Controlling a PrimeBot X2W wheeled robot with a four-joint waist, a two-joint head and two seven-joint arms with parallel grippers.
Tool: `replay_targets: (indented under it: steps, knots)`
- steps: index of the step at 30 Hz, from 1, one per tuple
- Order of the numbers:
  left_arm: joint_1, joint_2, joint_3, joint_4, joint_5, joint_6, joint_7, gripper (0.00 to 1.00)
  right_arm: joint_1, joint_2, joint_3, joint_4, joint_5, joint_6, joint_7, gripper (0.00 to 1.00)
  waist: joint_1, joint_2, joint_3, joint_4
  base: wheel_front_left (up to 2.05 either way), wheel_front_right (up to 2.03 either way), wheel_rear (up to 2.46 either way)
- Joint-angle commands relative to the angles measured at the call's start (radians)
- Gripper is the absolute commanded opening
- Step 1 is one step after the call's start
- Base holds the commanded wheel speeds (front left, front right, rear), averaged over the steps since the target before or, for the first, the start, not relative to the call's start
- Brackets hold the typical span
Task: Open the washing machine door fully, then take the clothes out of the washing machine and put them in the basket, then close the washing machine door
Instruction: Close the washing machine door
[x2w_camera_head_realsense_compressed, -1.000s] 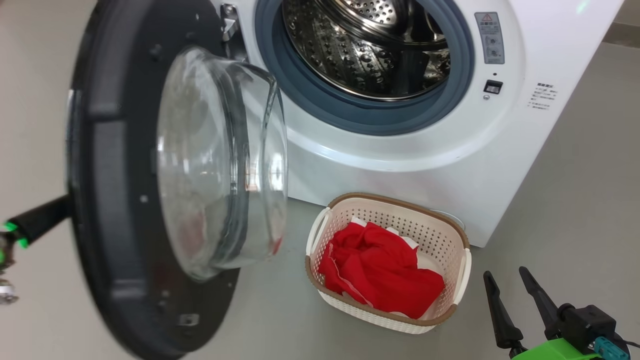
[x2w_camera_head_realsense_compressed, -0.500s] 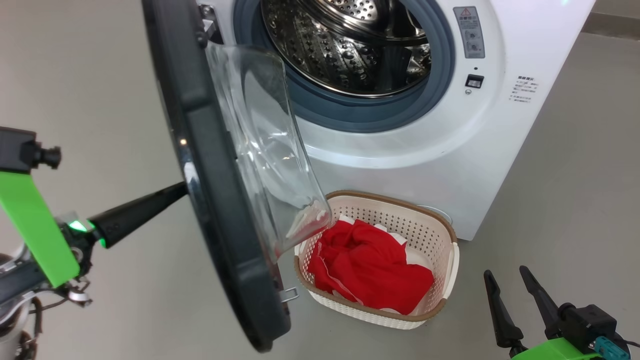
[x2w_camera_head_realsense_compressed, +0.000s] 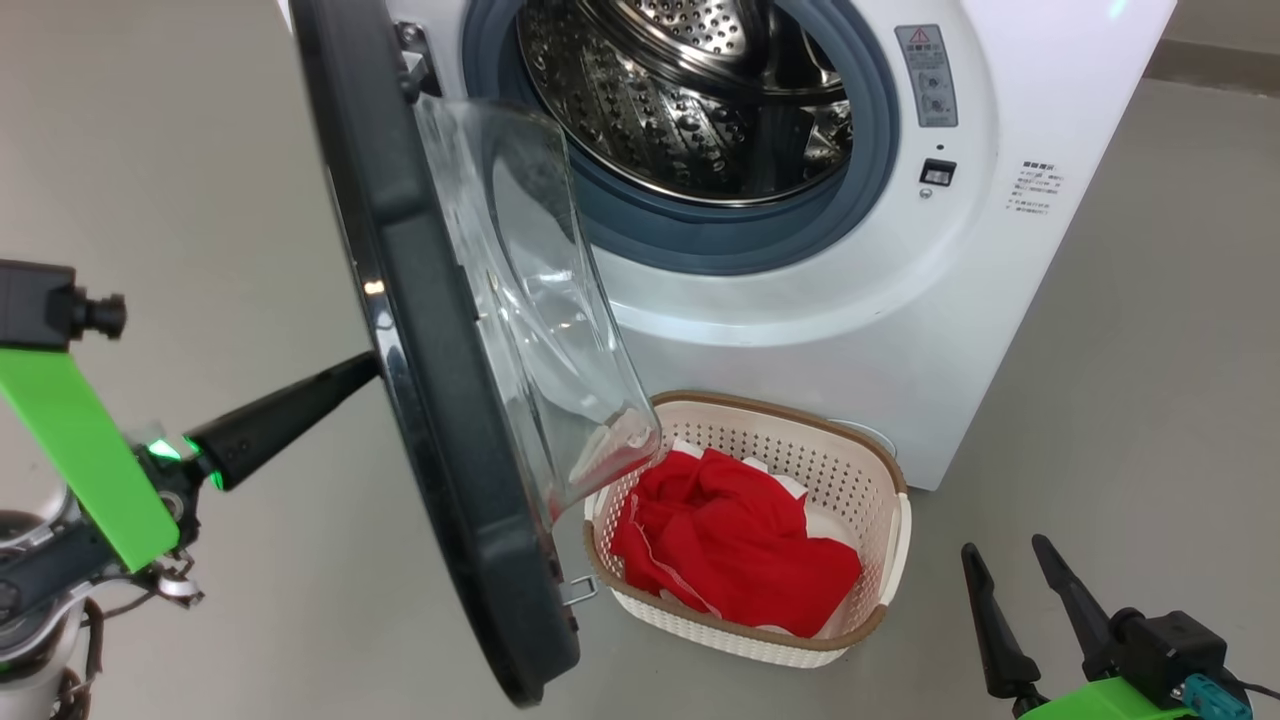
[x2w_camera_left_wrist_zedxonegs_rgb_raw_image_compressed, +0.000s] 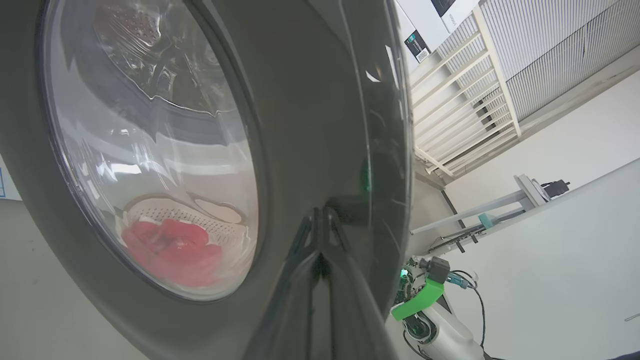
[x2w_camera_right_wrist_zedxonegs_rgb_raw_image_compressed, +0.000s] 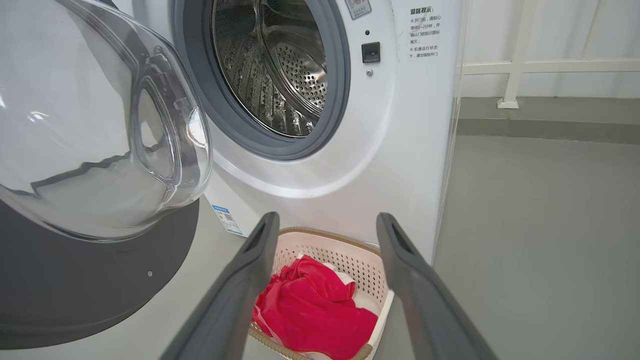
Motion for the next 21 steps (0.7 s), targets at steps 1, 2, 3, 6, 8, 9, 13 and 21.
replay_targets:
  steps: [1,2,3,6,8,9,13,21]
  knots:
    - [-0.008,0.047,0.041,-0.016,0.008,-0.007,-0.008,0.0,-0.013,-0.004,0.03,-0.02,0.005,0.0,-0.006,1.0,0.0,0.0,-0.005,0.003,0.0,0.0,0.0]
    - [0.0,0.048,0.041,-0.011,0.013,-0.007,-0.02,0.0,-0.013,-0.004,0.033,-0.019,0.007,0.0,-0.006,1.0,0.0,0.0,-0.009,0.004,0.0,0.0,0.0]
    - [0.019,0.046,0.043,0.003,0.014,-0.007,-0.047,0.0,-0.012,-0.004,0.04,-0.017,0.014,0.0,-0.006,1.0,0.0,0.0,-0.019,0.007,0.0,0.0,0.0]
    - [0.061,0.041,0.05,0.016,0.013,-0.007,-0.093,0.02,-0.007,-0.004,0.05,-0.016,0.024,0.0,-0.006,1.0,0.0,0.0,-0.035,0.012,0.0,0.0,0.0]
    - [0.095,0.038,0.054,0.02,0.012,-0.007,-0.122,0.1,-0.004,-0.004,0.057,-0.016,0.028,0.0,-0.006,1.0,0.0,0.0,-0.042,0.016,0.0,0.0,0.0]
    - [0.112,0.034,0.058,0.024,0.01,-0.007,-0.138,0.17,-0.001,-0.004,0.06,-0.015,0.031,0.0,-0.006,1.0,0.0,0.0,-0.048,0.019,0.0,0.0,0.0]
    - [0.179,0.023,0.071,0.038,0.006,-0.007,-0.202,0.41,0.006,-0.003,0.072,-0.014,0.037,0.0,-0.006,1.0,0.0,0.0,-0.06,0.03,0.0,0.0,0.0]
    - [0.277,0.006,0.086,0.076,0.011,-0.007,-0.32,1.0,0.004,-0.003,0.09,-0.01,0.046,0.0,-0.006,1.0,0.0,0.0,-0.071,0.05,0.0,0.0,0.0]
